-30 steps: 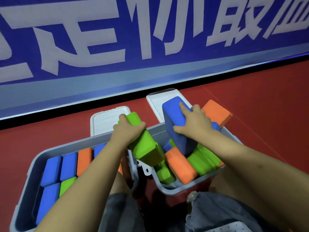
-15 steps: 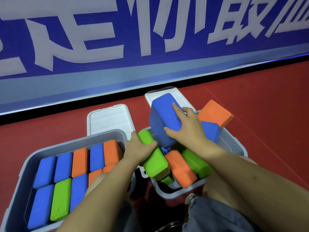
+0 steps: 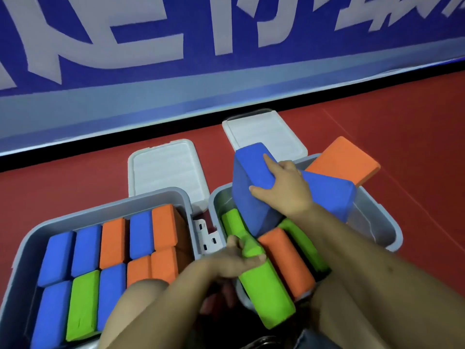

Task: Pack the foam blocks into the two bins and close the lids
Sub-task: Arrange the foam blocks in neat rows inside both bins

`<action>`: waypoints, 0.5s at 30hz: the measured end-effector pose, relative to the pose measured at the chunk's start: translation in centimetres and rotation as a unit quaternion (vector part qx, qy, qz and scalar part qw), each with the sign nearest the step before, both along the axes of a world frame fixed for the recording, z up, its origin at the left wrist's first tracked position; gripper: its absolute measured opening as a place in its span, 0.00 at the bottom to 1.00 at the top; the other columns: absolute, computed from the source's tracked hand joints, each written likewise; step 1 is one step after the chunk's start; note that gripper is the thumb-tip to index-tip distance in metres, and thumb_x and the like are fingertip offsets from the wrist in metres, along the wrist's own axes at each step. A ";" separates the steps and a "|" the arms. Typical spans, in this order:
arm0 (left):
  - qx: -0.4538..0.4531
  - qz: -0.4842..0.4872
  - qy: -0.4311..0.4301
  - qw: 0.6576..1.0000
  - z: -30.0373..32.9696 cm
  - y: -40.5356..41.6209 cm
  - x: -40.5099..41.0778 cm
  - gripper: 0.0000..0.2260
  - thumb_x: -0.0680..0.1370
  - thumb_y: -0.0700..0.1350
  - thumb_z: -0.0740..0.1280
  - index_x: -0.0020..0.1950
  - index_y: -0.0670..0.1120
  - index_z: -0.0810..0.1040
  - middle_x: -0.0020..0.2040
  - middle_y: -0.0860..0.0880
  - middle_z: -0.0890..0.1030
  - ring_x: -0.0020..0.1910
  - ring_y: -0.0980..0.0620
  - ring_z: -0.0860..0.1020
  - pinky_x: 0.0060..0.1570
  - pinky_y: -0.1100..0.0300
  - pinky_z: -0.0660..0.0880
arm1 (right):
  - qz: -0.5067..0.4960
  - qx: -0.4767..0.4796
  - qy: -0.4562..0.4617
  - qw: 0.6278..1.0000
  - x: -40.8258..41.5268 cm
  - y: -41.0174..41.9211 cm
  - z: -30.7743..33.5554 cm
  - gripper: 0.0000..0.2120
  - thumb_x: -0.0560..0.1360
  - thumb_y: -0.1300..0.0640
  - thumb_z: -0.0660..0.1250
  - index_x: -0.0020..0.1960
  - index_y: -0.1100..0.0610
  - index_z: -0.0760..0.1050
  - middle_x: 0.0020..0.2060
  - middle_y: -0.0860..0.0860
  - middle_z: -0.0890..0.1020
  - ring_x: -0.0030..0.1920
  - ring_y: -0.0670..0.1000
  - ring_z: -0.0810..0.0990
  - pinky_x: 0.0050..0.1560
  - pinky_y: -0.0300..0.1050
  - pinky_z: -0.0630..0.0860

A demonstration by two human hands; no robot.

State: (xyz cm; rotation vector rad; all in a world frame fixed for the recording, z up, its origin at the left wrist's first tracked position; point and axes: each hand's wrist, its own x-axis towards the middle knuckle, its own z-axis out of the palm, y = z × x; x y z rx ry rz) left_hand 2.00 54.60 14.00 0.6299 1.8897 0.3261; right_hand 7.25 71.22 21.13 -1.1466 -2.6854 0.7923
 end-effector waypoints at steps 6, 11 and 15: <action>-0.049 0.135 -0.057 0.988 -2.2 6.4 -8.4 0.08 0.78 0.46 0.64 0.52 0.42 0.76 0.47 0.45 0.75 0.41 0.50 0.74 0.40 0.57 0.73 | 0.016 -0.027 -0.103 0.994 -2.9 2.1 0.0 0.40 0.70 0.40 0.66 0.77 0.43 0.50 0.66 0.54 0.63 0.66 0.57 0.66 0.63 0.52 0.69; 0.015 0.316 -0.048 0.947 -9.8 11.4 -10.9 0.06 0.74 0.39 0.61 0.38 0.41 0.74 0.36 0.40 0.76 0.32 0.45 0.73 0.29 0.57 0.73 | 0.005 0.001 -0.053 0.999 -3.5 2.2 -0.7 0.40 0.68 0.41 0.68 0.76 0.43 0.54 0.59 0.54 0.67 0.62 0.56 0.69 0.58 0.52 0.73; 0.039 0.371 -0.042 0.927 -14.3 12.2 -12.3 0.07 0.77 0.38 0.63 0.49 0.38 0.80 0.45 0.42 0.83 0.42 0.44 0.80 0.42 0.53 0.78 | 0.011 -0.049 -0.070 0.996 -3.1 4.9 -0.6 0.41 0.69 0.39 0.67 0.76 0.43 0.51 0.58 0.52 0.66 0.63 0.54 0.68 0.58 0.48 0.71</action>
